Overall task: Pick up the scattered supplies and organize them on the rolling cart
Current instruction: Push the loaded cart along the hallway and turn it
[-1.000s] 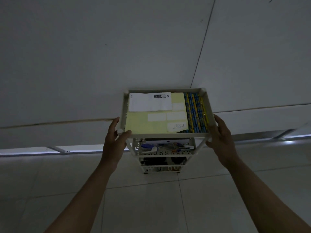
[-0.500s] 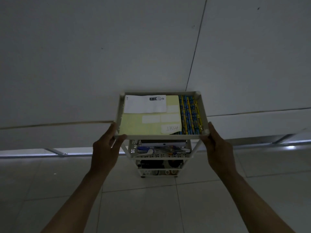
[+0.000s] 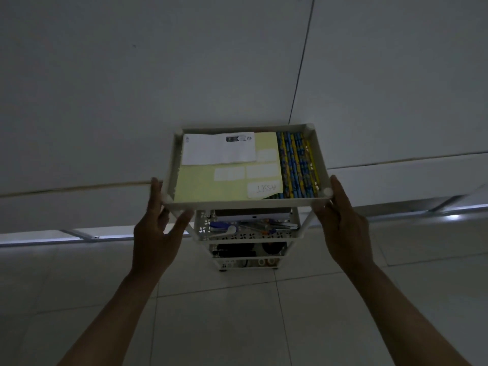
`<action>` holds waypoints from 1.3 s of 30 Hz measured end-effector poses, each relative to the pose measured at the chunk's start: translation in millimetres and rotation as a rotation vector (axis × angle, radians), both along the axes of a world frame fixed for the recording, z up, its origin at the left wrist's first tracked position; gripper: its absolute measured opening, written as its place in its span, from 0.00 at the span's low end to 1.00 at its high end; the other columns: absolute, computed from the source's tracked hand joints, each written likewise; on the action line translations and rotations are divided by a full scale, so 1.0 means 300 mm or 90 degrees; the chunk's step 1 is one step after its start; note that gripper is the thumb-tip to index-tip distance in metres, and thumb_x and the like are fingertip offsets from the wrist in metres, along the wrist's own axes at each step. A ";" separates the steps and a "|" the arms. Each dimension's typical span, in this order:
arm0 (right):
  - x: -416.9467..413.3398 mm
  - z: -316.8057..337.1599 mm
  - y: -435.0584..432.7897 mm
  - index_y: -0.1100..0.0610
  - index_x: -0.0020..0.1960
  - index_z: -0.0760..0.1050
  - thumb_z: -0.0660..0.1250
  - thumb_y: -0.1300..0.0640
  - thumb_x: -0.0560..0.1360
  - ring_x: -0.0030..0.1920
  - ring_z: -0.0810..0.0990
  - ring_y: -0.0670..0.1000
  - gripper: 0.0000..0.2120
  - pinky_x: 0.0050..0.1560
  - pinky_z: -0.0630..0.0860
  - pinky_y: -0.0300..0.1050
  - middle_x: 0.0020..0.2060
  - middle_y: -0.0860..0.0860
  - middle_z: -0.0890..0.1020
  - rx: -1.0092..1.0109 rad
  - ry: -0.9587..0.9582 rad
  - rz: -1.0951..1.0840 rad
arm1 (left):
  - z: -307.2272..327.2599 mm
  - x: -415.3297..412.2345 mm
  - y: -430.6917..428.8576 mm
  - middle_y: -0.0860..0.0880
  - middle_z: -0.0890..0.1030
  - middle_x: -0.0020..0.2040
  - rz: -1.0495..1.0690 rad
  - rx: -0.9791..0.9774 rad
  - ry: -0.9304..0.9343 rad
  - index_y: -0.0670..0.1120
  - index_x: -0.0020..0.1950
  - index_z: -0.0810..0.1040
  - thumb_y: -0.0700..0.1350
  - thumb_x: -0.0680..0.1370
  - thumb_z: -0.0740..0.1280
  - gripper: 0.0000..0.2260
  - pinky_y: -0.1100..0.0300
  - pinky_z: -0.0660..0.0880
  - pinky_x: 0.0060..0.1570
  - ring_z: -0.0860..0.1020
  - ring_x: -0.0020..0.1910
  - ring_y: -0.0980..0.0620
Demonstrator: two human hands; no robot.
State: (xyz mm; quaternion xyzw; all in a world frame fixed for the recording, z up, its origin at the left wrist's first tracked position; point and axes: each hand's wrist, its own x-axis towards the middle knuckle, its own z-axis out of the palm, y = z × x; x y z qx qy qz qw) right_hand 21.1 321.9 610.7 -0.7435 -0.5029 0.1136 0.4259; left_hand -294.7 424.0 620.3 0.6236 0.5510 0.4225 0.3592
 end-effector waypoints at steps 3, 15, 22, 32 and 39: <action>-0.017 -0.082 -0.038 0.47 0.77 0.51 0.69 0.52 0.75 0.61 0.75 0.43 0.38 0.57 0.71 0.36 0.69 0.50 0.72 -0.052 0.166 -0.038 | -0.127 -0.025 -0.011 0.52 0.67 0.75 0.029 -0.128 -0.061 0.63 0.76 0.55 0.48 0.69 0.77 0.43 0.56 0.71 0.62 0.72 0.68 0.53; -0.041 -0.538 0.011 0.51 0.61 0.76 0.63 0.53 0.79 0.49 0.80 0.47 0.12 0.43 0.67 0.23 0.52 0.50 0.83 -0.139 0.114 -0.109 | -0.588 0.041 -0.001 0.50 0.83 0.54 0.146 -0.076 0.068 0.52 0.62 0.78 0.53 0.79 0.64 0.13 0.59 0.77 0.50 0.82 0.52 0.52; -0.055 -0.602 0.026 0.54 0.60 0.74 0.60 0.56 0.80 0.29 0.75 0.40 0.10 0.29 0.68 0.30 0.44 0.48 0.82 -0.089 0.044 -0.114 | -0.643 0.028 0.009 0.45 0.85 0.50 0.154 0.024 0.138 0.47 0.61 0.78 0.52 0.79 0.65 0.14 0.60 0.74 0.47 0.83 0.48 0.51; -0.050 -0.650 -0.010 0.51 0.70 0.65 0.61 0.55 0.80 0.41 0.83 0.50 0.19 0.34 0.75 0.32 0.57 0.43 0.77 -0.093 0.147 -0.112 | -0.692 0.018 -0.013 0.55 0.80 0.59 0.137 -0.072 -0.026 0.53 0.66 0.75 0.46 0.78 0.69 0.16 0.72 0.74 0.50 0.79 0.54 0.59; -0.036 -0.950 0.000 0.51 0.72 0.64 0.68 0.54 0.76 0.58 0.78 0.47 0.27 0.50 0.71 0.26 0.62 0.47 0.77 -0.182 0.284 -0.111 | -1.021 0.022 0.002 0.49 0.81 0.61 0.110 -0.188 -0.002 0.47 0.66 0.75 0.45 0.73 0.74 0.22 0.62 0.75 0.53 0.79 0.59 0.54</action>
